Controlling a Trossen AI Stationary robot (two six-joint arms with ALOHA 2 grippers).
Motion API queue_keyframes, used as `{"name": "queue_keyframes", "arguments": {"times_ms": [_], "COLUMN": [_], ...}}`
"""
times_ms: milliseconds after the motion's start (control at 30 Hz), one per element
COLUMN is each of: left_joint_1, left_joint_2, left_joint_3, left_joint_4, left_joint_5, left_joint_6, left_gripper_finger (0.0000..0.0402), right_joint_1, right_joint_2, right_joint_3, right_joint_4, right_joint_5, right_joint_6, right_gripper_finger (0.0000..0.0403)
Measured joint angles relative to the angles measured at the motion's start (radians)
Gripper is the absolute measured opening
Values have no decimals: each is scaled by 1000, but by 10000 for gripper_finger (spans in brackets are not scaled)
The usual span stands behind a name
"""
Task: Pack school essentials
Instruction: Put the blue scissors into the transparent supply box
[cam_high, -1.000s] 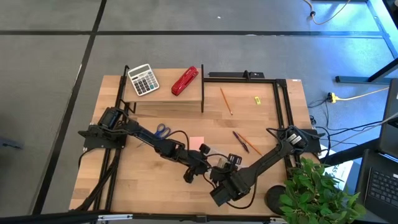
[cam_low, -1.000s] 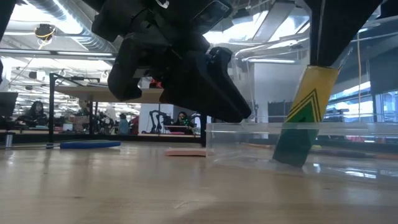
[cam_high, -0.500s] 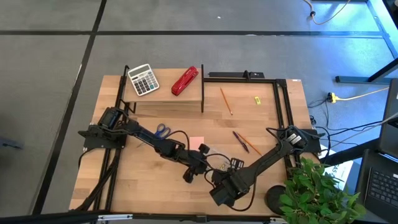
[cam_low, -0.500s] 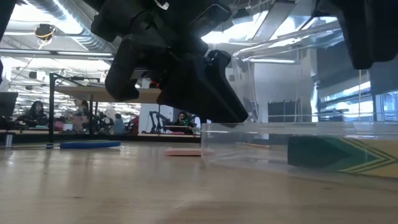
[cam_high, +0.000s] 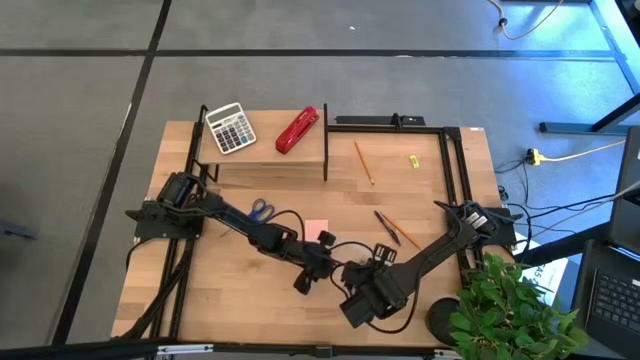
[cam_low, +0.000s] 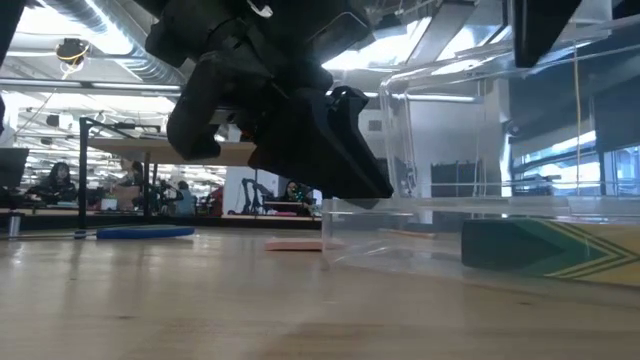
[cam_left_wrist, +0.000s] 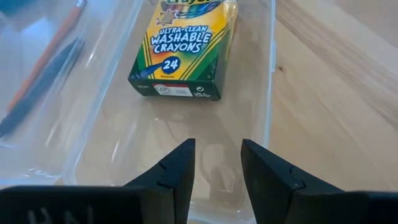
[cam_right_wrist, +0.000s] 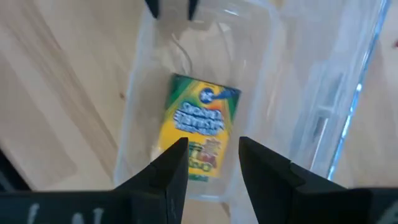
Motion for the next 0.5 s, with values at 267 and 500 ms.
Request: {"name": "queue_keyframes", "arguments": {"times_ms": [267,500], "left_joint_1": [-42,-75], "left_joint_2": [0,0], "left_joint_3": [0,0], "left_joint_4": [-4,-7], "left_joint_5": [0,1], "left_joint_6": [-34,-130], "left_gripper_finger": [124,124], "right_joint_1": [1,1], "right_joint_2": [0,0], "right_joint_3": [2,2], "right_joint_4": [-75,-74], "right_joint_5": [60,172], "right_joint_6": [-7,-77], "right_gripper_finger": [145,145]}}
